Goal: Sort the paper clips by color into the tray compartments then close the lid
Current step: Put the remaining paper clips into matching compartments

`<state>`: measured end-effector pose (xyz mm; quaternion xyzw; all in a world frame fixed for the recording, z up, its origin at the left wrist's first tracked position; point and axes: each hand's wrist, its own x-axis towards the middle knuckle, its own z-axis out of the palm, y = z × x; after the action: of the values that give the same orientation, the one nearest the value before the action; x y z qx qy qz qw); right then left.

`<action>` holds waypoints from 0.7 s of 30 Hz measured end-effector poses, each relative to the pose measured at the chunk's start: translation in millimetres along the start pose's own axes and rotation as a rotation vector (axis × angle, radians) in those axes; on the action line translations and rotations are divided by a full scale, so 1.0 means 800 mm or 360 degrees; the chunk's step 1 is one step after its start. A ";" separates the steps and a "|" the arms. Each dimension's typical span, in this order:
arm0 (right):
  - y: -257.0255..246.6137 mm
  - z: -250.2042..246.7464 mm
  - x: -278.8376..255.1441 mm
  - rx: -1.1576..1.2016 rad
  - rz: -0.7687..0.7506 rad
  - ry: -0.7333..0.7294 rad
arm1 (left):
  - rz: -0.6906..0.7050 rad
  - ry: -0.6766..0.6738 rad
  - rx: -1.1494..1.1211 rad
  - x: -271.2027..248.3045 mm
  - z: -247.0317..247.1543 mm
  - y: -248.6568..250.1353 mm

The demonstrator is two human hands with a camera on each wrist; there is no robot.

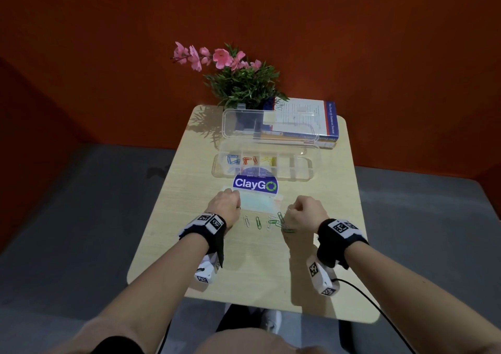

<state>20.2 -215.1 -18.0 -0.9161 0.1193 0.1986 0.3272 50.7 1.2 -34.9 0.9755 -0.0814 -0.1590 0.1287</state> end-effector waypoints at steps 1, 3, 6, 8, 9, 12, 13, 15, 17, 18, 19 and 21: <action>0.002 -0.001 0.002 0.0153 0.0048 -0.0014 | 0.0011 -0.0004 -0.0012 0.001 -0.001 -0.001; 0.006 -0.001 0.003 0.0543 0.0144 -0.0069 | 0.0026 -0.0033 -0.0034 0.002 -0.003 -0.001; 0.003 0.000 0.000 0.1123 0.0274 -0.0234 | -0.0074 -0.0070 -0.0221 0.003 -0.005 -0.005; -0.004 -0.002 -0.003 0.1416 0.0348 -0.0264 | -0.0157 -0.0061 -0.0474 0.003 -0.004 -0.007; -0.006 -0.003 -0.003 0.1503 0.0400 -0.0250 | -0.0196 -0.0070 -0.0625 0.001 -0.004 -0.007; -0.010 -0.004 0.000 0.1548 0.0518 -0.0187 | -0.0408 -0.0115 -0.1261 -0.008 -0.003 -0.002; -0.010 -0.003 0.001 0.1456 0.0505 -0.0176 | -0.0485 -0.0125 -0.1448 -0.010 -0.002 -0.001; -0.011 0.000 0.002 0.1195 0.0422 -0.0207 | -0.0567 -0.0181 -0.1665 -0.012 -0.003 -0.001; -0.013 0.006 0.001 0.0977 0.0341 -0.0249 | -0.0598 -0.0266 -0.1782 -0.014 -0.007 0.001; -0.013 0.008 0.002 0.0945 0.0334 -0.0256 | -0.0610 -0.0291 -0.1833 -0.015 -0.010 0.001; -0.013 0.009 0.002 0.0944 0.0345 -0.0261 | -0.0621 -0.0306 -0.1876 -0.015 -0.011 0.002; -0.015 0.010 0.003 0.0957 0.0358 -0.0256 | -0.0637 -0.0323 -0.1919 -0.015 -0.012 0.002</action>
<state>24.3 -201.3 -18.2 -0.7410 0.2469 0.2611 0.5672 42.2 4.0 -22.2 0.7084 0.1942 -0.2892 0.6139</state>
